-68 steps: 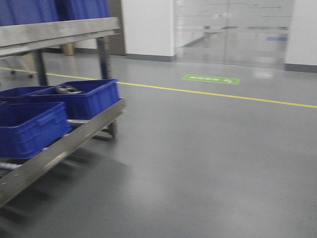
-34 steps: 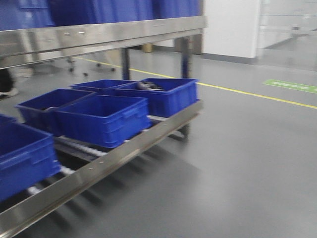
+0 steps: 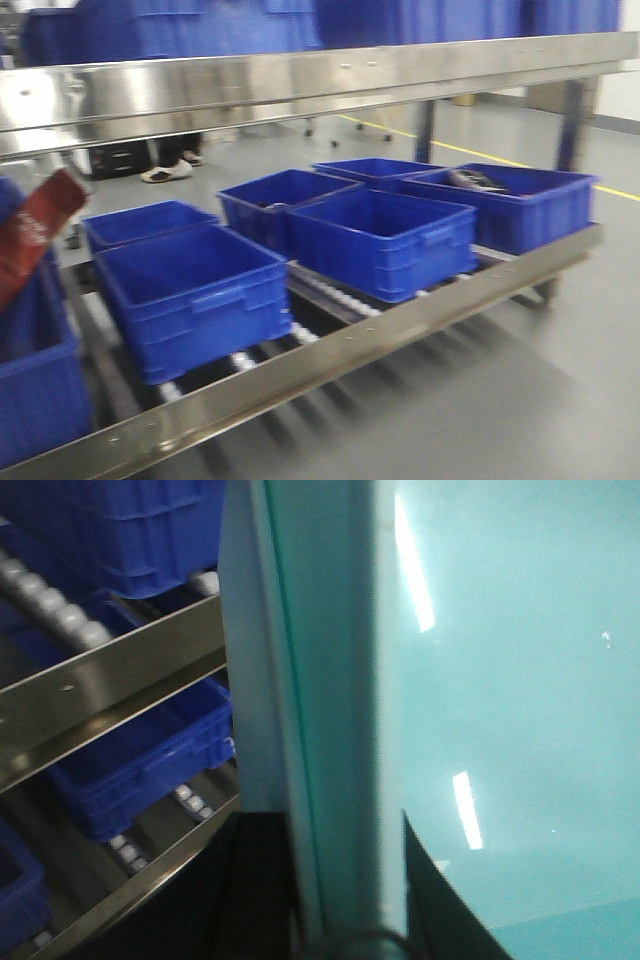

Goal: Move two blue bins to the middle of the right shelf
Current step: 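Hold the teal bin and drive up to the rack with the red bag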

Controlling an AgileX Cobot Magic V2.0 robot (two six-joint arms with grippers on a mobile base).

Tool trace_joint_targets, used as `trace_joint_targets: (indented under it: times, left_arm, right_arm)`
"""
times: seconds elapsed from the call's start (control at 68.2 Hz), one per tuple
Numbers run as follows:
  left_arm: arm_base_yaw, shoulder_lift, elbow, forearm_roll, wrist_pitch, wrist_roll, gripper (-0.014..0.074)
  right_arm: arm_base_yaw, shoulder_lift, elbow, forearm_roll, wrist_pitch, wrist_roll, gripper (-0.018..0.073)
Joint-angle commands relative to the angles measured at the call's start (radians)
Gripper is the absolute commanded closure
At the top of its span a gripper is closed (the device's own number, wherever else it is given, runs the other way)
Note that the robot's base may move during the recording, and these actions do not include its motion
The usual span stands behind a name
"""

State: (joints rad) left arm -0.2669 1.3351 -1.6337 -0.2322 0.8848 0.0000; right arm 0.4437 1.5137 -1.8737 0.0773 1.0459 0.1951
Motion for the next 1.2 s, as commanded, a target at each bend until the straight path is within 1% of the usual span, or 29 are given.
trace_joint_targets:
  times: [0.0,1.187]
  left_arm:
    - [0.005,-0.023,-0.020,-0.053,-0.300,-0.011,0.0707]
    - [0.005,-0.023,-0.020,-0.053,-0.300,-0.011,0.0707]
  right_arm:
    - [-0.006,-0.012,-0.012,-0.012,-0.045,-0.005,0.0713]
    - [-0.006,-0.012,-0.012,-0.012,-0.045,-0.005,0.0713]
